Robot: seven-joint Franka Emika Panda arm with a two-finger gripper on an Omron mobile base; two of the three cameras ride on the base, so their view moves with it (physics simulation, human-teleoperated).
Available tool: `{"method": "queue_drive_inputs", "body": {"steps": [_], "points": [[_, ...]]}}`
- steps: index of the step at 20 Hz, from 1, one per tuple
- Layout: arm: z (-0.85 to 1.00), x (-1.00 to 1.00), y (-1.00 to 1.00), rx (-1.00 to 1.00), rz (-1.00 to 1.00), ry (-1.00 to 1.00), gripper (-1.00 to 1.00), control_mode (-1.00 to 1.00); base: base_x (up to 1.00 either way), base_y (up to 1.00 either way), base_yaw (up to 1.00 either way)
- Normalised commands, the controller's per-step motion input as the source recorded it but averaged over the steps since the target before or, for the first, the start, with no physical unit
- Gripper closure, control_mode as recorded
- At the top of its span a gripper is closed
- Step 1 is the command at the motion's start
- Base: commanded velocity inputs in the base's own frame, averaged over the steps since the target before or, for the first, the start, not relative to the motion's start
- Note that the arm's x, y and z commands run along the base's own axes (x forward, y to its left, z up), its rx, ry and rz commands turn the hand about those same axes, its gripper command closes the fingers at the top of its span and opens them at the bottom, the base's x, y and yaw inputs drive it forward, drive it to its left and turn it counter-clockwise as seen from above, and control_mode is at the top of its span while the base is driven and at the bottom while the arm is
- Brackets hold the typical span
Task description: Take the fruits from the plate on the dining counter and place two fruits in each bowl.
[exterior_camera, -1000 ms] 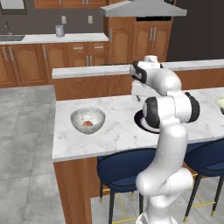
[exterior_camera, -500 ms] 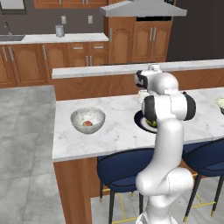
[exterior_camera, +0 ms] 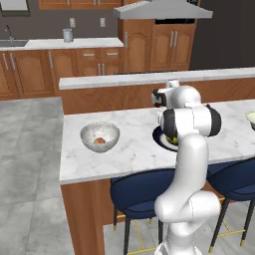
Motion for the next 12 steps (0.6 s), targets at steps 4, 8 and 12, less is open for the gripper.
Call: {"method": "queue_drive_inputs", "body": {"steps": [4,8,12], "points": [[-0.08,-0.01,0.00,0.09,0.24,-0.02,-1.00,-1.00,0.00,0.00,0.00],[-0.04,-0.38,0.00,0.12,0.13,-0.01,-1.00,-1.00,0.00,0.00,0.00],[-0.09,-0.04,0.00,0.12,0.21,0.00,-1.00,-1.00,0.00,0.00,0.00]]}}
